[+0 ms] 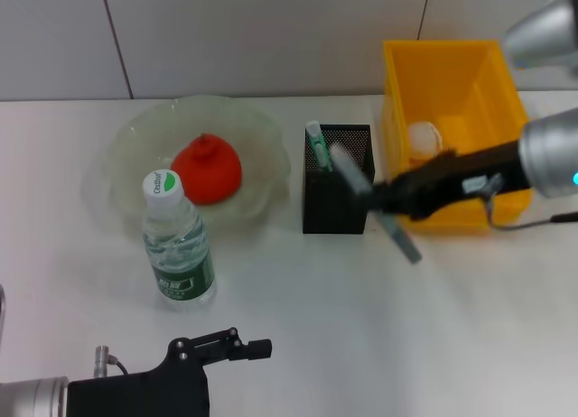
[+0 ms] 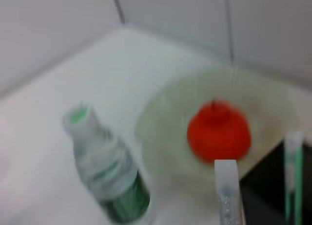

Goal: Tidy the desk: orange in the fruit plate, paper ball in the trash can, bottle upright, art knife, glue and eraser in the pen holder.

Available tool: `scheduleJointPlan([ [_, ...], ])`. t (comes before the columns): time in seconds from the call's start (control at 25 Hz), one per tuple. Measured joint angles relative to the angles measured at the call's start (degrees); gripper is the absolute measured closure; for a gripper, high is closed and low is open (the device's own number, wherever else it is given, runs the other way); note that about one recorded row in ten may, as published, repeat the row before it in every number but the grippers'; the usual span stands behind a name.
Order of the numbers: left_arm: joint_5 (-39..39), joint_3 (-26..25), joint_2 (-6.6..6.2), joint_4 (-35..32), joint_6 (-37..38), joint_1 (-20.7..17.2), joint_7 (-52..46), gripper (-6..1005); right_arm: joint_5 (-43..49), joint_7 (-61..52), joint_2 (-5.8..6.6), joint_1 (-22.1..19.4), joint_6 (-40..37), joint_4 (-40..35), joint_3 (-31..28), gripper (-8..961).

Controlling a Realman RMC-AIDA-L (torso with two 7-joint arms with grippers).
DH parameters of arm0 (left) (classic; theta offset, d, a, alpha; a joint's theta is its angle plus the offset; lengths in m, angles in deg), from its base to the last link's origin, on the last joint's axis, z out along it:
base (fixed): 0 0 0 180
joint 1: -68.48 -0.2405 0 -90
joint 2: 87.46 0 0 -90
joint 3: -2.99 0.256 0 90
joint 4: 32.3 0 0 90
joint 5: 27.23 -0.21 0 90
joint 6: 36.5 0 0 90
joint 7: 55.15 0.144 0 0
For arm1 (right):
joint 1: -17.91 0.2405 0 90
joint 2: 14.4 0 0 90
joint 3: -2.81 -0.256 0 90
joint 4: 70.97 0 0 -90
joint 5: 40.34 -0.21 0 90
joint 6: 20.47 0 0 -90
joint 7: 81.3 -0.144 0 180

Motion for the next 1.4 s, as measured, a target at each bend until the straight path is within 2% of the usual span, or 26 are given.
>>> scheduleJointPlan([
  [0.16,0.0,-0.3,0.05,0.0,-0.1,0.1,0.0,193,-9.5,9.5,-0.09,-4.3,6.1,-0.2,-2.2,816],
  [0.2,0.0,-0.3,0.05,0.0,-0.1,0.1,0.0,193,-15.5,16.1,-0.1,-6.7,9.8,-1.4,-2.3,816],
  [0.24,0.0,-0.3,0.06,0.1,-0.1,0.1,0.0,193,-15.5,16.1,-0.1,-6.7,9.8,-1.4,-2.3,816],
  [0.36,0.0,-0.3,0.06,0.1,-0.1,0.2,-0.2,193,-26.6,28.2,-0.14,-9.2,13.8,-6.1,-2.4,817],
  [0.56,0.0,0.1,0.16,0.1,-0.3,0.2,-0.4,193,-51.0,54.8,-0.08,-9.6,14.2,-22.6,-2.4,818],
  [0.6,0.0,0.2,0.2,0.2,-0.4,0.2,-0.4,193,-58.0,65.4,-0.1,-9.1,13.2,-29.1,-2.3,818],
  [0.64,0.0,0.2,0.22,0.3,-0.4,0.2,-0.4,193,-58.0,65.4,-0.1,-9.1,13.2,-29.1,-2.3,819],
  [0.76,0.0,0.2,0.24,0.3,-0.4,0.2,-0.4,193,-65.6,79.2,-0.24,-7.5,11.4,-37.9,-1.8,819],
  [0.8,0.0,0.2,0.23,0.3,-0.4,0.1,-0.4,193,-69.7,86.6,-0.32,-5.9,10.0,-44.4,-1.7,819],
  [0.84,0.0,0.2,0.23,0.3,-0.4,0.1,-0.5,193,-69.7,86.6,-0.32,-5.9,10.0,-44.4,-1.7,819],
  [0.96,0.0,0.2,0.24,0.3,-0.4,0.0,-0.5,193,-72.7,93.2,-0.34,-2.9,7.9,-52.9,-1.7,819],
  [1.04,0.0,0.2,0.24,0.4,-0.5,0.1,-0.5,193,-72.8,95.3,-0.43,-1.5,7.7,-55.8,-1.7,819],
  [1.24,0.0,0.2,0.24,0.5,-0.5,0.1,-0.5,193,-73.1,97.5,-0.53,2.0,8.4,-61.1,-1.9,819],
  [1.4,0.0,0.2,0.24,0.5,-0.5,0.0,-0.5,192,-73.9,98.1,-0.6,3.1,10.2,-62.6,-1.8,819],
])
